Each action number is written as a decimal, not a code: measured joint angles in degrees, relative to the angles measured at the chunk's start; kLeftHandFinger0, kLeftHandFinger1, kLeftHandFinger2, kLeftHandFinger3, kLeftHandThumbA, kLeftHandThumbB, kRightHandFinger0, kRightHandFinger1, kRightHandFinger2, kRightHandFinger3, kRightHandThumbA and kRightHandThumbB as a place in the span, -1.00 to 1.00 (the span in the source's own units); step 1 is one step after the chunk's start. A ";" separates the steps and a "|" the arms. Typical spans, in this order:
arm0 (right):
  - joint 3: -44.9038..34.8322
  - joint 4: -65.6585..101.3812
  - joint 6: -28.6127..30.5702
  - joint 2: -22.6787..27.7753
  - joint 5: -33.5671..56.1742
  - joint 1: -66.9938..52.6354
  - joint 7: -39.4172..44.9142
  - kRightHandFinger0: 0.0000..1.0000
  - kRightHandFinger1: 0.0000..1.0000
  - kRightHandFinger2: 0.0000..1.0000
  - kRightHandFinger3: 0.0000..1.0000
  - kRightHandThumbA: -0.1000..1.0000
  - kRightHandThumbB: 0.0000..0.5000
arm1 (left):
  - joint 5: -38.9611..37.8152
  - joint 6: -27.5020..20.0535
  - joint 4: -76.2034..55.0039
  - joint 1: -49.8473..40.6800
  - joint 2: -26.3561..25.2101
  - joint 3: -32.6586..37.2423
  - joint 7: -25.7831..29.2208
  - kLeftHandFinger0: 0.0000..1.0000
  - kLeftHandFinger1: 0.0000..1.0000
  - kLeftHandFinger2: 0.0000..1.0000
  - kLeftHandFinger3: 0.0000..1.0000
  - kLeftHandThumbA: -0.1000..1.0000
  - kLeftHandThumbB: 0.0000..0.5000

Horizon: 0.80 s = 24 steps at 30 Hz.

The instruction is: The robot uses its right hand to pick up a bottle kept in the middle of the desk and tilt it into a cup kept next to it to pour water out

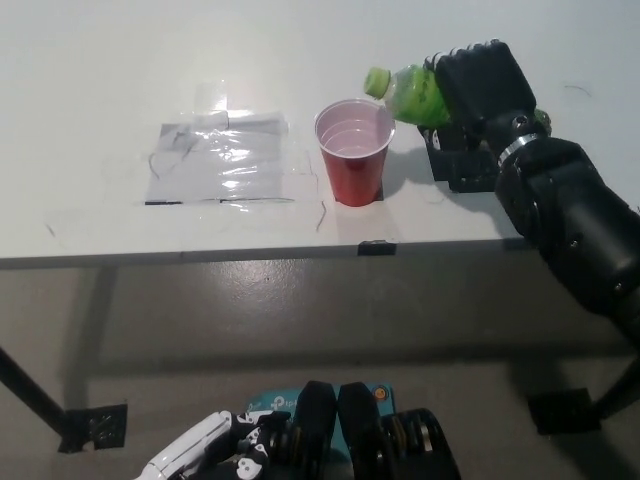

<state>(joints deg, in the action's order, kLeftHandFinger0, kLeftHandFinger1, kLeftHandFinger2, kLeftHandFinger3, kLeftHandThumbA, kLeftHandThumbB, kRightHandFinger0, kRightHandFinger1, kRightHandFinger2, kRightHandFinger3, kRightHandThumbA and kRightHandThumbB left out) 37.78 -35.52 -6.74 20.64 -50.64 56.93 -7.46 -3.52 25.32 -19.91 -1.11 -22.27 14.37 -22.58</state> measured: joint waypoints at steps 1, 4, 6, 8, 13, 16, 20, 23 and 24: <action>0.81 -0.04 0.33 0.42 -0.80 0.13 0.03 -1.00 -1.00 -0.61 -0.25 -1.00 -0.82 | 0.00 0.00 0.00 0.00 0.00 0.00 0.00 0.81 0.93 0.85 1.00 1.00 1.00; 1.96 -0.29 1.37 1.22 -2.39 0.54 0.00 -1.00 -0.99 -0.58 -0.62 -1.00 -0.86 | 0.00 -0.02 0.00 0.00 0.00 0.00 -0.02 0.81 0.94 0.86 1.00 1.00 1.00; 2.09 -0.74 2.23 1.45 -3.27 0.79 -0.30 -1.00 -0.98 -0.56 -0.64 -1.00 -0.81 | 0.01 -0.02 0.00 0.00 0.00 0.00 -0.04 0.80 0.95 0.86 1.00 1.00 1.00; 2.23 -1.14 3.18 1.51 -4.18 0.97 -0.72 -1.00 -1.00 -0.57 -0.68 -1.00 -0.83 | 0.01 -0.01 0.00 0.00 0.00 0.00 -0.05 0.79 0.94 0.86 1.00 1.00 1.00; 2.58 -1.39 4.85 1.23 -6.34 1.22 -1.80 -1.00 -0.88 -0.42 -0.81 -1.00 -0.50 | 0.02 -0.01 0.00 0.00 -0.01 -0.01 -0.07 0.78 0.94 0.85 1.00 1.00 1.00; 2.61 -1.74 5.73 0.90 -7.29 1.71 -2.49 -1.00 -0.81 -0.30 -1.00 -1.00 -0.47 | 0.03 0.06 -0.02 0.00 -0.07 -0.01 -0.09 0.82 0.96 0.87 1.00 1.00 1.00; 2.88 -2.23 6.03 0.43 -8.95 2.95 -3.10 -1.00 -0.78 -0.14 -0.86 -1.00 -0.86 | 0.03 0.08 -0.04 0.01 -0.25 0.00 -0.16 0.82 0.97 0.89 1.00 1.00 1.00; 3.16 -2.24 6.02 0.14 -10.13 3.77 -3.02 -1.00 -0.77 -0.13 -0.73 -1.00 -0.91 | 0.03 0.10 -0.05 0.00 -0.35 -0.01 -0.21 0.85 0.99 0.89 1.00 1.00 1.00; 3.18 -2.25 6.03 -0.04 -10.49 4.09 -3.00 -1.00 -0.77 -0.14 -0.70 -1.00 -0.91 | 0.02 0.12 -0.05 0.01 -0.36 -0.02 -0.24 0.86 1.00 0.89 1.00 1.00 1.00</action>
<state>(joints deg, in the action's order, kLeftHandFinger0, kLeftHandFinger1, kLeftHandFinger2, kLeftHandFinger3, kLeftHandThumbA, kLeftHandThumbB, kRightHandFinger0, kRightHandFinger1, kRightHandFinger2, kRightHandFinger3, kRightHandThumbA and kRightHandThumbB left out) 40.96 -37.77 -0.71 20.60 -61.13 61.03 -10.46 -3.49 25.43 -19.96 -1.11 -22.63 14.35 -22.81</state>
